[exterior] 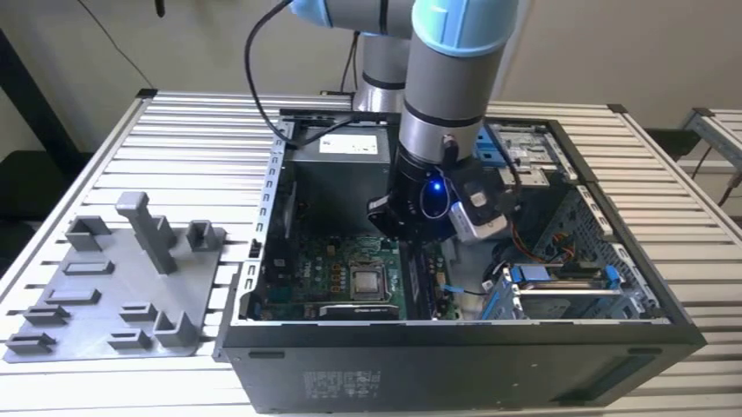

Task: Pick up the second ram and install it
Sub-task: 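Insert the second ram into the second slot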

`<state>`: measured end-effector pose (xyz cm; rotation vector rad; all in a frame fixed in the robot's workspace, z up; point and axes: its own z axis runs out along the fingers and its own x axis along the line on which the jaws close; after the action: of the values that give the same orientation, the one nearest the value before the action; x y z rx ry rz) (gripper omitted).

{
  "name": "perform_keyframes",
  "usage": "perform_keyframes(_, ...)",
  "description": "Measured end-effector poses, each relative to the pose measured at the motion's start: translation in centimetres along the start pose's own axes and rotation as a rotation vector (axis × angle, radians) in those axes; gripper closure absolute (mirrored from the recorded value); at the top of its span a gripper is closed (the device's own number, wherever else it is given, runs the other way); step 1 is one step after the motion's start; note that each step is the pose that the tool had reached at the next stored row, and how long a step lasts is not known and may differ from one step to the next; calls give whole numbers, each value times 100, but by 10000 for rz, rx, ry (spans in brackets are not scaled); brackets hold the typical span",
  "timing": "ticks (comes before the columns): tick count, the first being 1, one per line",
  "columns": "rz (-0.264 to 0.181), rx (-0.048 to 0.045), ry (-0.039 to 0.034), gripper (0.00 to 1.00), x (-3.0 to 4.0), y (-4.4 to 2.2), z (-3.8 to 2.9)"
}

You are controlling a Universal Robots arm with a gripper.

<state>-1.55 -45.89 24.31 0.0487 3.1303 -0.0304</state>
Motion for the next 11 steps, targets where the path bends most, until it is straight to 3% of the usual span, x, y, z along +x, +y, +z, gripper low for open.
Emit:
perform_keyframes(4, 26, 1, 1, 86, 0, -42, 32)
perform_keyframes(11, 78, 1, 2, 86, -7, -47, 109)
